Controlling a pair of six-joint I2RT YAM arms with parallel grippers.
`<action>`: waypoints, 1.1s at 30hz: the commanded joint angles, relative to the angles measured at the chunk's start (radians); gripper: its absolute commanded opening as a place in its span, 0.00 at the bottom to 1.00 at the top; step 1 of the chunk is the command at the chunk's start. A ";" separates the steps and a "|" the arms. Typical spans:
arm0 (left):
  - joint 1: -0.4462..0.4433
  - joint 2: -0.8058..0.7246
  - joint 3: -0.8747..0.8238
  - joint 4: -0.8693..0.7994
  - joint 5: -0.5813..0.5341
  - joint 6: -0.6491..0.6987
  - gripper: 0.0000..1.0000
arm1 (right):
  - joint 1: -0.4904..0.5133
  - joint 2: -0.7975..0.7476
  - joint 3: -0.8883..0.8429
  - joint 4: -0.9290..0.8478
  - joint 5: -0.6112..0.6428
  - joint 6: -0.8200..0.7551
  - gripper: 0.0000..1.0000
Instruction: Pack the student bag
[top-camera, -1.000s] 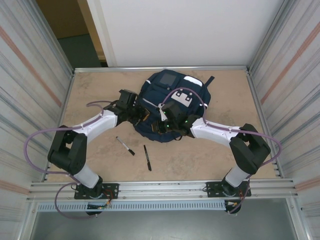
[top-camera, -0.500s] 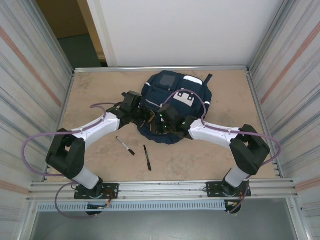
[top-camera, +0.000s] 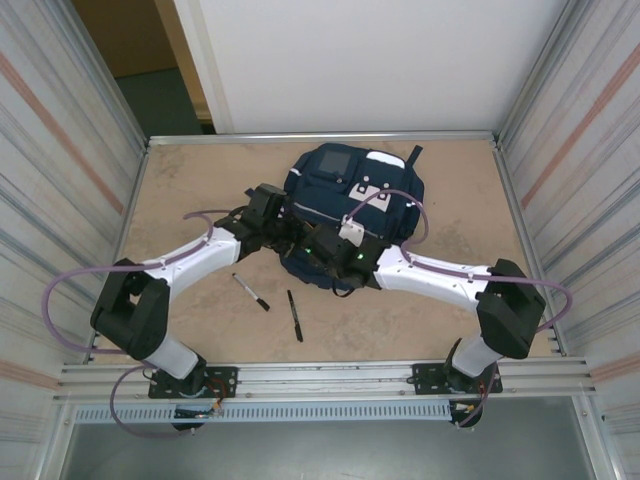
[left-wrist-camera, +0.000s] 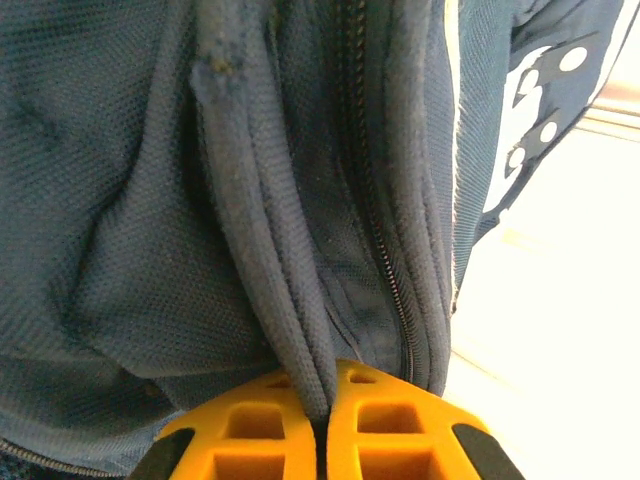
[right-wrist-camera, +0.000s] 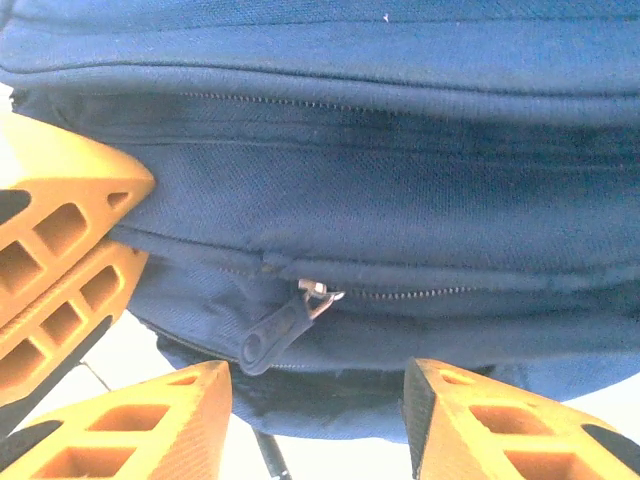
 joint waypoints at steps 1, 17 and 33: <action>-0.028 -0.102 -0.006 0.025 0.023 -0.015 0.00 | -0.017 -0.013 0.021 -0.098 0.084 0.109 0.48; -0.052 -0.123 -0.015 0.049 0.032 -0.044 0.00 | -0.035 0.032 -0.020 0.133 0.094 -0.063 0.33; -0.054 -0.100 -0.016 0.060 0.043 -0.041 0.00 | -0.038 -0.032 -0.175 0.480 -0.036 -0.395 0.09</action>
